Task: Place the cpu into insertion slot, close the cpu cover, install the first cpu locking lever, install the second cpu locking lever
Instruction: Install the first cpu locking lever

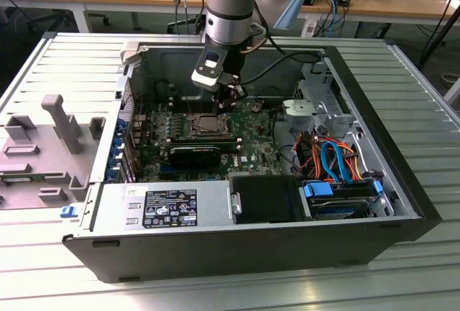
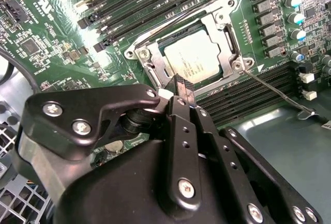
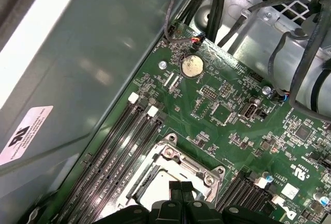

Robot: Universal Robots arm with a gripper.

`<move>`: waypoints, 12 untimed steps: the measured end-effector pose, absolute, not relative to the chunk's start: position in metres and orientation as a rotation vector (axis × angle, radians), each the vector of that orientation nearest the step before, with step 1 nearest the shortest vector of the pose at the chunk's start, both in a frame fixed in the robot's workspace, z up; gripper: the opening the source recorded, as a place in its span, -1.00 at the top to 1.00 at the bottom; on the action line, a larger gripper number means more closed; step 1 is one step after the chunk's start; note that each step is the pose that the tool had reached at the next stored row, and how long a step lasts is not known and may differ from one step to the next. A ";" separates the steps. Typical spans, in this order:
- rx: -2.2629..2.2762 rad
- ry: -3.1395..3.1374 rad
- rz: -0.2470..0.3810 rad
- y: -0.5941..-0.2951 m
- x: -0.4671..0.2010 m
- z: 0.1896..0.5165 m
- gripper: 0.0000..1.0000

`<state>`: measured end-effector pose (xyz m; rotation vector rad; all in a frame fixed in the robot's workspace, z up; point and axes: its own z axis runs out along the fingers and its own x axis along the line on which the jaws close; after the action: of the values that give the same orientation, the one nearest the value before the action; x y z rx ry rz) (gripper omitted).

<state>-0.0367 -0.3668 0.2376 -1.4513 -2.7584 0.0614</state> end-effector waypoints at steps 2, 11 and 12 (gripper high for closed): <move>-1.446 -2.761 0.061 -0.367 -0.037 0.238 0.79; -1.425 -2.772 0.060 -0.367 -0.037 0.238 0.79; -1.423 -2.773 0.060 -0.367 -0.037 0.238 0.79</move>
<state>-0.0367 -0.3668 0.2376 -1.4229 -2.7729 0.0598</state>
